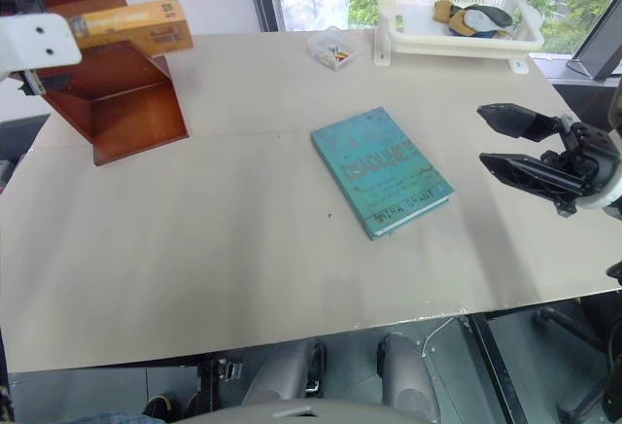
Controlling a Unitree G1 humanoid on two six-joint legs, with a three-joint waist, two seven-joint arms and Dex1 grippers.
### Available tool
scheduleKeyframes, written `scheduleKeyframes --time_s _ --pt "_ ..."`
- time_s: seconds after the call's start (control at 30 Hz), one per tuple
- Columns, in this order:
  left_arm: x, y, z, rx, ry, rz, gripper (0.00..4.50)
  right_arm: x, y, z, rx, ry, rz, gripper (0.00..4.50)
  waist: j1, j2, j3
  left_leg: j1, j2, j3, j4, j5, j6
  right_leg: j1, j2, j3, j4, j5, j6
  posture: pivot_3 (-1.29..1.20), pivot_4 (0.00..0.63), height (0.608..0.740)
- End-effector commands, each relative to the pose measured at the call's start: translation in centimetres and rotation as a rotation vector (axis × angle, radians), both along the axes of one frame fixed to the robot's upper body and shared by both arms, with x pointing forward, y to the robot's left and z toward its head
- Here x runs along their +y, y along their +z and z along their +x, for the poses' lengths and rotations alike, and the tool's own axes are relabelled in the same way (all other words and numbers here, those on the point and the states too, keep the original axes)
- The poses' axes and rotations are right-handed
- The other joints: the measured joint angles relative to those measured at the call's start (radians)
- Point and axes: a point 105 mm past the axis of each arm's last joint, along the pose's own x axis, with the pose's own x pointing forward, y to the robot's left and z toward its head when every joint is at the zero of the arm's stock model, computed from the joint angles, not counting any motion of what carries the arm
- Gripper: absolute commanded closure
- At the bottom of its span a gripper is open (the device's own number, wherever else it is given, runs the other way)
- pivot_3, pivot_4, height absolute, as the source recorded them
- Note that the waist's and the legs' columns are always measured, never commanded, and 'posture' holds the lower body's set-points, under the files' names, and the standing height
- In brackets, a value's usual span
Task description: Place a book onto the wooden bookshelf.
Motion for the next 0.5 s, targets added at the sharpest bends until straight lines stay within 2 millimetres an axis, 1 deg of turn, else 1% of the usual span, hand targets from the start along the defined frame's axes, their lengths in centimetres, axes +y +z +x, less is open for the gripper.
scheduleKeyframes --time_s 0.03,0.23,0.37,0.43,0.5 --pt "1.0 1.8 -1.0 -0.048 0.042 0.013 0.04 -0.4 0.9 -0.6 -0.061 -0.012 -0.007 0.0 -0.002 0.0 0.0 0.0 0.0 0.0 0.0 0.0 0.0 0.0 0.0 0.0 0.0 0.0 0.0 0.0 0.15 0.74" --pt "0.8 3.4 -1.7 -0.089 0.035 0.026 0.04 -0.7 0.7 -0.7 -0.055 -0.021 -0.006 0.0 -0.002 0.0 0.0 0.0 0.0 0.0 0.0 0.0 0.0 0.0 0.0 0.0 0.0 0.0 0.0 0.0 0.15 0.74" --pt "0.1 4.9 -2.6 -0.139 -0.001 0.011 0.04 -1.1 0.5 -0.6 -0.047 -0.03 -0.008 0.0 -0.002 -0.001 0.0 0.0 0.0 0.0 0.0 0.0 0.0 0.0 0.0 0.0 0.0 0.0 0.0 0.0 0.15 0.74" --pt "-0.3 5.3 -3.3 -0.138 -0.019 -0.017 0.04 -1.2 0.4 -0.6 -0.045 -0.032 -0.008 0.0 -0.002 -0.001 0.0 0.0 0.0 0.0 0.0 0.0 0.0 0.0 0.0 0.0 0.0 0.0 0.0 0.0 0.15 0.74" --pt "-1.1 5.6 -3.9 -0.135 -0.061 -0.077 0.04 -1.3 0.3 -0.5 -0.041 -0.033 -0.009 0.0 -0.003 -0.001 0.0 0.0 0.001 0.0 0.0 0.0 0.0 0.0 0.0 0.0 0.0 0.0 0.0 0.0 0.15 0.74"
